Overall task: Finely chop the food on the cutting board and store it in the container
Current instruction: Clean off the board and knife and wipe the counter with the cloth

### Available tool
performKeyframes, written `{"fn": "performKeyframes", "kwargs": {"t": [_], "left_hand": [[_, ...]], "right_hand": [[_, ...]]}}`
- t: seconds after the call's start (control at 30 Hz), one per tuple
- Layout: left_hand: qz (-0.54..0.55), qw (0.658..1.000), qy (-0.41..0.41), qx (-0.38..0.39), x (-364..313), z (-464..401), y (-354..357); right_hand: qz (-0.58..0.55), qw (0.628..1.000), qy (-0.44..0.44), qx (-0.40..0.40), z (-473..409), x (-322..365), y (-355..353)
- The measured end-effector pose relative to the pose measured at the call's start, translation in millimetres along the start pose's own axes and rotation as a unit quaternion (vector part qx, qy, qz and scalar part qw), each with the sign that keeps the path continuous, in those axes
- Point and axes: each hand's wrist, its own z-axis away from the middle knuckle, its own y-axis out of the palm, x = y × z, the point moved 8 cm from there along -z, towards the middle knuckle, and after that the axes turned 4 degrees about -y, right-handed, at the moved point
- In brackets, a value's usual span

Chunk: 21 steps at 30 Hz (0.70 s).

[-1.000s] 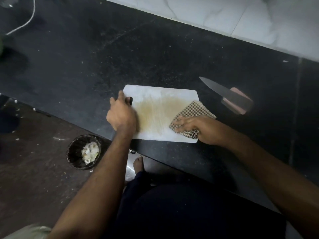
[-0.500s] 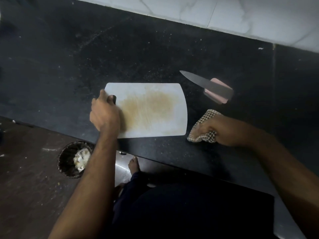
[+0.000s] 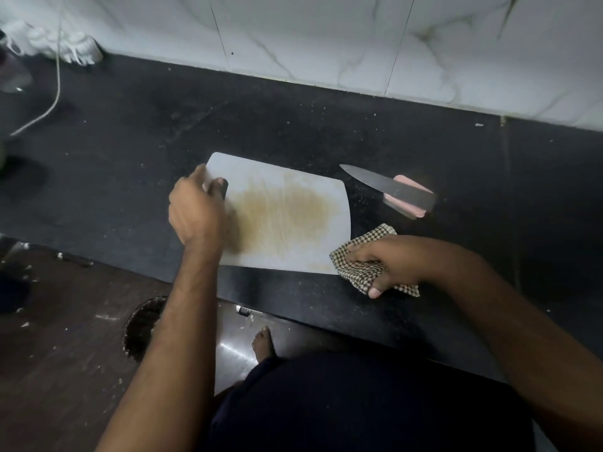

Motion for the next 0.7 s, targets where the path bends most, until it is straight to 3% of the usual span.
{"fn": "performKeyframes", "kwargs": {"t": [0.17, 0.4, 0.7], "left_hand": [[0.050, 0.998, 0.040, -0.016, -26.0, 7.3, -24.8], [0.007, 0.988, 0.144, -0.046, -70.6, 27.0, -44.8], [0.008, 0.969, 0.240, -0.052, -119.3, 57.4, -60.6]], "right_hand": [[0.018, 1.000, 0.000, -0.024, -1.6, 8.8, -17.0], [0.035, 0.960, -0.043, -0.276, -4.7, 35.2, -82.1], [-0.004, 0.930, -0.064, -0.362, -10.5, 52.3, -128.5]]}}
